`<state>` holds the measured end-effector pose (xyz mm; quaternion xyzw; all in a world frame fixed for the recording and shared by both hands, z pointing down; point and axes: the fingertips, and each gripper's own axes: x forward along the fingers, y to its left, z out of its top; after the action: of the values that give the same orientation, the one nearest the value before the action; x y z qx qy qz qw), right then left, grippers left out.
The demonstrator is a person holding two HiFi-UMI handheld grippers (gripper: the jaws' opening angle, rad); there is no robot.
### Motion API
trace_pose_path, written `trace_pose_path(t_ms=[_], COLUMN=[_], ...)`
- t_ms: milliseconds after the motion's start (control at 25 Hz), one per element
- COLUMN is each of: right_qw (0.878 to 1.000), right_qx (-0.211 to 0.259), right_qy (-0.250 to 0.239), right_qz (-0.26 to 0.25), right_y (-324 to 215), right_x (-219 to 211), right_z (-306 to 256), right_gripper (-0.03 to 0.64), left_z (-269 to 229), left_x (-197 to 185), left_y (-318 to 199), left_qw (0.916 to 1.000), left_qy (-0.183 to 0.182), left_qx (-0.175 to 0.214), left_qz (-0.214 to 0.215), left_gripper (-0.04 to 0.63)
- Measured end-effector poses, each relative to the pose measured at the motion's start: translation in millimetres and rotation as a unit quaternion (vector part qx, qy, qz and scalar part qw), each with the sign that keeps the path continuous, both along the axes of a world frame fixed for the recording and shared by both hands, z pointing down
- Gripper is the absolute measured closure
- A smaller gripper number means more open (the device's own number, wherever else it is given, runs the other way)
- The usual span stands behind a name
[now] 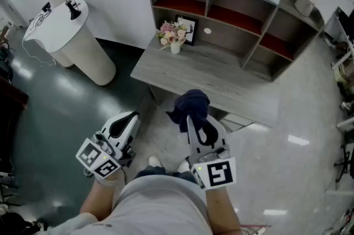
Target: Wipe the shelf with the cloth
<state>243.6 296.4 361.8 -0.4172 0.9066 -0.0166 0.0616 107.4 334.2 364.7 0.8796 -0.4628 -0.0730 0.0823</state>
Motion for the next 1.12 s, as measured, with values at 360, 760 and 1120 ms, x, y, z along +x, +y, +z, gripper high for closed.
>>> trace_pose_path(t_ms=[360, 760, 1120], right_qw=[1.0, 1.0, 0.999], right_qx=[-0.005, -0.027, -0.034], right_qy=[0.012, 0.007, 0.029], right_qz=[-0.018, -0.013, -0.008], right_y=[-4.5, -26.0, -80.9], right_x=[28.7, 39.5, 0.8], right_z=[13.9, 32.3, 39.2], right_gripper=[0.555, 0.555, 0.555], left_z=[1.7, 22.3, 31.3], left_x=[27.1, 24.3, -9.2], left_y=[-4.0, -28.3, -94.3], left_qw=[1.0, 0.9996, 0.9991], left_qy=[-0.006, 0.013, 0.017], left_qx=[-0.005, -0.026, -0.038], left_qz=[-0.001, -0.006, 0.014], left_gripper=[0.58, 0.58, 0.58])
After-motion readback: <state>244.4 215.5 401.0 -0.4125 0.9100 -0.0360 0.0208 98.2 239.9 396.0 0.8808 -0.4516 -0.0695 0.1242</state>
